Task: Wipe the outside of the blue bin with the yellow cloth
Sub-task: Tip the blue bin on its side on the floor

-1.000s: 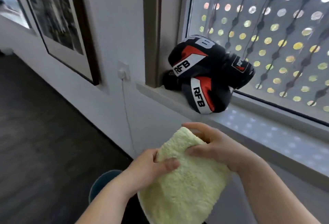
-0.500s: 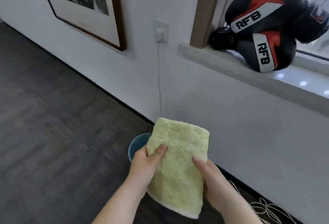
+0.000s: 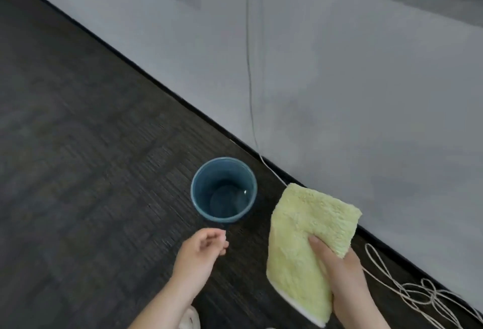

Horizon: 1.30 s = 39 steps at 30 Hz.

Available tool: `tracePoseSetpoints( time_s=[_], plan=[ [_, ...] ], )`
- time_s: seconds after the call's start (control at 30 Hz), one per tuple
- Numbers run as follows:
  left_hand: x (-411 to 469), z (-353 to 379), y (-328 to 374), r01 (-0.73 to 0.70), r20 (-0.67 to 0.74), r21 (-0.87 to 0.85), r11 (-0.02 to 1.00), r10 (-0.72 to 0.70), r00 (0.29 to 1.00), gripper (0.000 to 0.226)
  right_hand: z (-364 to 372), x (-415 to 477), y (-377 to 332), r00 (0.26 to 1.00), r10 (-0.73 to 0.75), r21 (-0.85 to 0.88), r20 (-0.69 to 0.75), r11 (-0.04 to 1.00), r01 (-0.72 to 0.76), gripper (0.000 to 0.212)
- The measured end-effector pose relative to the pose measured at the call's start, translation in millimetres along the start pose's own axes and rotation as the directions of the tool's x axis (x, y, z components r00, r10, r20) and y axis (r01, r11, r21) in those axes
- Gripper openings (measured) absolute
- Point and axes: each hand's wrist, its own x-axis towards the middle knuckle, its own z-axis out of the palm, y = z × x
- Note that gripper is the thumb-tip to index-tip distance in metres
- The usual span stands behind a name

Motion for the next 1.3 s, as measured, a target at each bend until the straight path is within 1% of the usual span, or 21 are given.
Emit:
tracePoseSetpoints(
  time_s=[0.07, 0.17, 0.2, 0.27, 0.33, 0.37, 0.47, 0.53, 0.6, 0.67, 0.73, 0.8, 0.87, 0.93, 1.0, 1.07, 1.13, 1.23, 1.3],
  plan=[
    [47, 8, -44, -0.045, -0.007, 0.104, 0.994, 0.046, 0.999, 0.023, 3, 43, 32, 0.999, -0.02, 0.013, -0.05, 1.0, 0.02, 0.019],
    [117, 21, -112, -0.138, -0.014, 0.27, 0.953, 0.147, 0.989, 0.028, 15, 112, 84, 0.99, -0.091, 0.032, -0.106, 0.995, 0.095, 0.019],
    [139, 25, -133, -0.179, -0.012, 0.318, 0.931, 0.193, 0.981, 0.029, 20, 133, 103, 0.987, -0.112, 0.038, -0.114, 0.992, 0.117, 0.019],
    [178, 34, -169, -0.289, 0.011, 0.434, 0.853, 0.316, 0.949, 0.026, 27, 171, 142, 0.982, -0.133, 0.049, -0.136, 0.989, 0.141, 0.02],
    [214, 42, -198, -0.44, 0.09, 0.529, 0.726, 0.467, 0.879, 0.013, 31, 206, 176, 0.976, -0.147, 0.043, -0.161, 0.987, 0.156, 0.019],
    [230, 46, -211, -0.499, 0.132, 0.572, 0.652, 0.527, 0.84, 0.016, 31, 223, 190, 0.972, -0.159, 0.029, -0.174, 0.986, 0.166, 0.018],
    [274, 57, -248, -0.613, 0.266, 0.665, 0.426, 0.632, 0.728, 0.044, 32, 270, 223, 0.954, -0.219, 0.004, -0.204, 0.974, 0.224, 0.015],
    [294, 65, -265, -0.664, 0.357, 0.709, 0.24, 0.689, 0.631, 0.054, 32, 295, 235, 0.939, -0.287, -0.024, -0.187, 0.957, 0.288, 0.013],
    [308, 71, -275, -0.688, 0.418, 0.719, 0.104, 0.725, 0.547, 0.053, 29, 310, 243, 0.922, -0.33, -0.044, -0.204, 0.944, 0.328, 0.014],
    [313, 73, -281, -0.676, 0.423, 0.735, 0.058, 0.74, 0.523, 0.046, 28, 317, 251, 0.91, -0.338, -0.038, -0.24, 0.94, 0.34, 0.015],
    [314, 71, -282, -0.677, 0.416, 0.733, 0.061, 0.748, 0.517, 0.04, 28, 316, 257, 0.909, -0.332, -0.044, -0.252, 0.942, 0.332, 0.018],
    [311, 70, -282, -0.695, 0.399, 0.712, 0.1, 0.757, 0.518, 0.036, 31, 313, 259, 0.909, -0.334, -0.072, -0.25, 0.943, 0.326, 0.019],
    [311, 67, -280, -0.7, 0.382, 0.705, 0.118, 0.769, 0.514, 0.03, 33, 313, 258, 0.905, -0.35, -0.088, -0.242, 0.937, 0.339, 0.017],
    [312, 62, -274, -0.696, 0.368, 0.702, 0.149, 0.761, 0.534, 0.023, 38, 314, 256, 0.895, -0.379, -0.101, -0.236, 0.925, 0.366, 0.016],
    [311, 53, -267, -0.696, 0.344, 0.691, 0.198, 0.756, 0.557, 0.031, 42, 314, 256, 0.886, -0.411, -0.105, -0.216, 0.912, 0.397, 0.016],
    [310, 40, -259, -0.703, 0.264, 0.649, 0.29, 0.781, 0.566, 0.035, 43, 313, 254, 0.874, -0.436, -0.106, -0.215, 0.9, 0.423, 0.017],
    [309, 27, -253, -0.677, 0.104, 0.599, 0.427, 0.798, 0.594, 0.034, 44, 312, 252, 0.863, -0.449, -0.098, -0.232, 0.893, 0.439, 0.017],
    [311, 14, -249, -0.596, -0.144, 0.497, 0.631, 0.737, 0.66, 0.018, 49, 312, 251, 0.856, -0.463, -0.104, -0.23, 0.886, 0.451, 0.02],
    [315, 5, -249, -0.548, -0.234, 0.435, 0.714, 0.678, 0.697, 0.016, 56, 312, 253, 0.863, -0.473, -0.13, -0.18, 0.881, 0.455, 0.022]
  ],
)
